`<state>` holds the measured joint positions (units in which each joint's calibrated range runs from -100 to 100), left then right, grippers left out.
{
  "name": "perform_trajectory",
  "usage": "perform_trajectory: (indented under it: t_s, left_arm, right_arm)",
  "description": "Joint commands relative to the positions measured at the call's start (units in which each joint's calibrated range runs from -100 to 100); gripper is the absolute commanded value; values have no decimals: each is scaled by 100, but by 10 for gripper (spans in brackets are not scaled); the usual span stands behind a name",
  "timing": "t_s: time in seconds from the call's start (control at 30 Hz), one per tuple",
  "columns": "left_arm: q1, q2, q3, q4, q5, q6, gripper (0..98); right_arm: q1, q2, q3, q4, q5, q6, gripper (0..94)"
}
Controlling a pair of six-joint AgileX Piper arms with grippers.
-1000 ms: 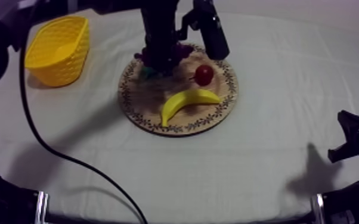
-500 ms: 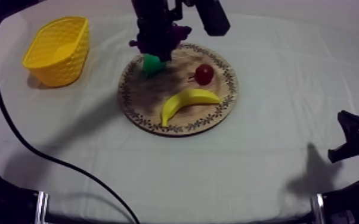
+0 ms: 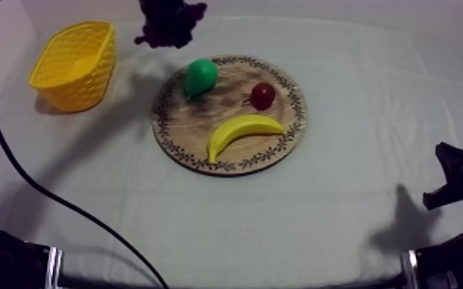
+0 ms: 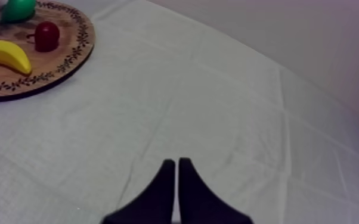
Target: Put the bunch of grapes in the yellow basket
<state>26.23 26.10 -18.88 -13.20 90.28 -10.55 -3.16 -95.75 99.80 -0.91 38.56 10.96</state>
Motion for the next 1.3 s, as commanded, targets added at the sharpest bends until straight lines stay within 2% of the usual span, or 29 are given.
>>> perform_trajectory:
  t_s: [0.0,0.63,1.03,1.27]
  left_arm:
    - [-209,-41,28,40,26,18,487]
    - [-1444,-427,253,253,163,327,484]
    - [-2128,-388,50,633,432,418,508]
    - [-2318,-334,-27,689,494,476,503]
  right_arm:
    - [2,-1,-2,0,-1,0,3]
    - [2,-1,-2,0,-1,0,3]
    - [2,-1,-2,0,-1,0,3]
    - [2,-1,-2,0,-1,0,3]
